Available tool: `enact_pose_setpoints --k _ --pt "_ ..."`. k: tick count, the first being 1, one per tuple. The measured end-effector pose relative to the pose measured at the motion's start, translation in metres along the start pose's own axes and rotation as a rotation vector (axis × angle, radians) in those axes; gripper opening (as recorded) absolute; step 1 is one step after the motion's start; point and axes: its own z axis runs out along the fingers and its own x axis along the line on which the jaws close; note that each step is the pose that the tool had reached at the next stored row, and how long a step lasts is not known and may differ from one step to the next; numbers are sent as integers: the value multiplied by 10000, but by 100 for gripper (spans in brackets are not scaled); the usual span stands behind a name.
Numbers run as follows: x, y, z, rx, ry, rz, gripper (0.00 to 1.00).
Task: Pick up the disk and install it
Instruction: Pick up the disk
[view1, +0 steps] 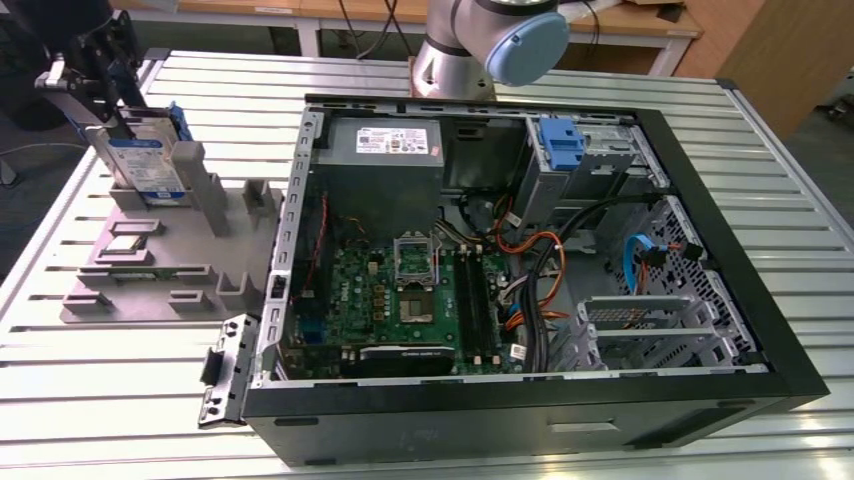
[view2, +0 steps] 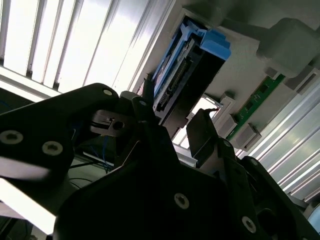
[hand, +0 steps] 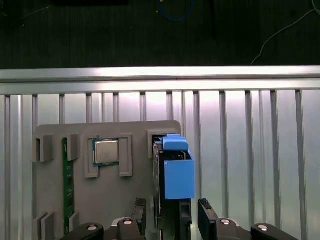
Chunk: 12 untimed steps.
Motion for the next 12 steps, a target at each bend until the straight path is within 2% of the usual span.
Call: enact_pose_setpoints --k 12 --pt "0 0 13 -7 3 -164 53"
